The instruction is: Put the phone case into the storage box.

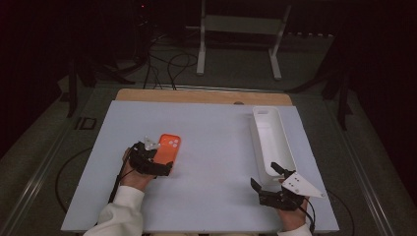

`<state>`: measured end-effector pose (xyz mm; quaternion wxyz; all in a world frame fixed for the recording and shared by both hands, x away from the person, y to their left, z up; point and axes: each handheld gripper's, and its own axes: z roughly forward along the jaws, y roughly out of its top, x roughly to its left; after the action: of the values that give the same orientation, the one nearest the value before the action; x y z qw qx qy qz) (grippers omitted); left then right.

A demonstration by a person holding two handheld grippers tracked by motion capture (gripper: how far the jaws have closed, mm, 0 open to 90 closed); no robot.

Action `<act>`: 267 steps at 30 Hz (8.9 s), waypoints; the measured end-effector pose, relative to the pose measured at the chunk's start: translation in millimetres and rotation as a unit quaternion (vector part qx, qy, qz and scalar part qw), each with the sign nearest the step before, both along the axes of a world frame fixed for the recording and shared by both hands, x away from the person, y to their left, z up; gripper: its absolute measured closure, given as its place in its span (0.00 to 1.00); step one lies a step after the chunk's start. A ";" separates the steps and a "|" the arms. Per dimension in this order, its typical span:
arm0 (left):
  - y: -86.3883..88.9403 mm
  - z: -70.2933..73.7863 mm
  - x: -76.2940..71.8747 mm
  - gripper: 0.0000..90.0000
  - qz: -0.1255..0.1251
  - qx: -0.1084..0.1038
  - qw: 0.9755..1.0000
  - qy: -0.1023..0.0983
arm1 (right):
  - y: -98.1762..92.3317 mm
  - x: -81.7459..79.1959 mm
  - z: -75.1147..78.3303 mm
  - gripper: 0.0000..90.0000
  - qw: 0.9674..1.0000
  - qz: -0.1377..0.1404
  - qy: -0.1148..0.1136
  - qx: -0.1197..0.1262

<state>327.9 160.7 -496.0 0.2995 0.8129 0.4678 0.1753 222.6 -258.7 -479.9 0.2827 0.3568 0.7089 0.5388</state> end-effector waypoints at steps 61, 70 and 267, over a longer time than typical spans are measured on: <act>-7.8 -20.1 13.0 0.10 0.019 0.024 0.997 0.067 | 1.5 -0.8 -1.4 0.11 1.000 0.001 0.000 -0.007; -8.9 -19.9 13.5 0.10 0.020 0.028 0.997 0.069 | 2.0 -0.7 -1.6 0.11 1.000 0.000 0.001 -0.008; -93.5 78.9 -67.7 0.23 -0.174 -0.055 0.978 -0.103 | 102.1 83.4 54.8 0.95 0.935 0.154 0.260 0.183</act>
<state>260.3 67.2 -417.1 0.4163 0.8415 0.2950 0.1774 306.0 -156.7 -425.1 -0.0684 0.4165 0.6931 0.5843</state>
